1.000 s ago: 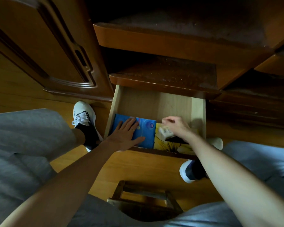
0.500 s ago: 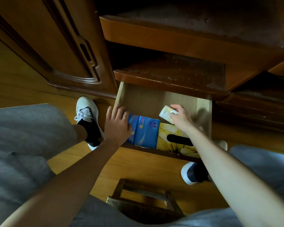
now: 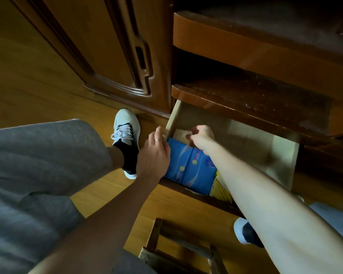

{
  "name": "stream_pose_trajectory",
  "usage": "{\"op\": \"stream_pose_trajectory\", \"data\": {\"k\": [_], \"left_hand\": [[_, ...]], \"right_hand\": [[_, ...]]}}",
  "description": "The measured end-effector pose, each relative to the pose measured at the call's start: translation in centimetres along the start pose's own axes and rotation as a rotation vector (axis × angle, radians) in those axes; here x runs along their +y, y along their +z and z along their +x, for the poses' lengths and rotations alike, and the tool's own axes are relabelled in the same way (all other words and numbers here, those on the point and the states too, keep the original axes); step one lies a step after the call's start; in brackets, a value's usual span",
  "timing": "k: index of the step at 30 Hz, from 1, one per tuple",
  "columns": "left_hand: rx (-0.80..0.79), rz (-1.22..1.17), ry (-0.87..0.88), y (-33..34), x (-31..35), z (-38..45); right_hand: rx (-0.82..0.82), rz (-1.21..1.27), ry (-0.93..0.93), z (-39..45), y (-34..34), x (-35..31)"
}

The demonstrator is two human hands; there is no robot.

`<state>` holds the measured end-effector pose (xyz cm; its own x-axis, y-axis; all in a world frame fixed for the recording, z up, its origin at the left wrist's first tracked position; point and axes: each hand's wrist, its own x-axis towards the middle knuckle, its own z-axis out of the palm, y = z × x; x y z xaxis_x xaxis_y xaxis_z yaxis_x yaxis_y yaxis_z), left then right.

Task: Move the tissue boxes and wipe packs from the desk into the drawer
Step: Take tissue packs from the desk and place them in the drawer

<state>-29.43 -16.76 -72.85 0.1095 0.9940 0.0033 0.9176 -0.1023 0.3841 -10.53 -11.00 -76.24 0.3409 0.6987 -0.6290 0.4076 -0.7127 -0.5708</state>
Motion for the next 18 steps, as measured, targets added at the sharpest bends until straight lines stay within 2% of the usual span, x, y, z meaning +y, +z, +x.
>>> {"op": "stream_pose_trajectory", "data": {"k": [3, 7, 8, 13, 18], "left_hand": [[-0.028, 0.009, -0.005, 0.3, 0.0, 0.1], [-0.071, 0.007, 0.004, 0.1, 0.1, 0.1], [-0.080, 0.006, 0.007, 0.1, 0.1, 0.1], [-0.112, -0.051, -0.036, 0.2, 0.1, 0.2], [-0.106, -0.071, -0.049, 0.0, 0.1, 0.3]], "right_hand": [[-0.009, -0.072, 0.001, 0.7, 1.6, -0.3], [0.161, -0.395, -0.140, 0.6, 2.7, -0.5], [0.177, -0.410, -0.147, 0.5, 2.9, -0.5], [0.011, -0.243, -0.065, 0.7, 1.3, -0.4], [0.017, -0.130, -0.102, -1.4, -1.9, 1.6]]}}
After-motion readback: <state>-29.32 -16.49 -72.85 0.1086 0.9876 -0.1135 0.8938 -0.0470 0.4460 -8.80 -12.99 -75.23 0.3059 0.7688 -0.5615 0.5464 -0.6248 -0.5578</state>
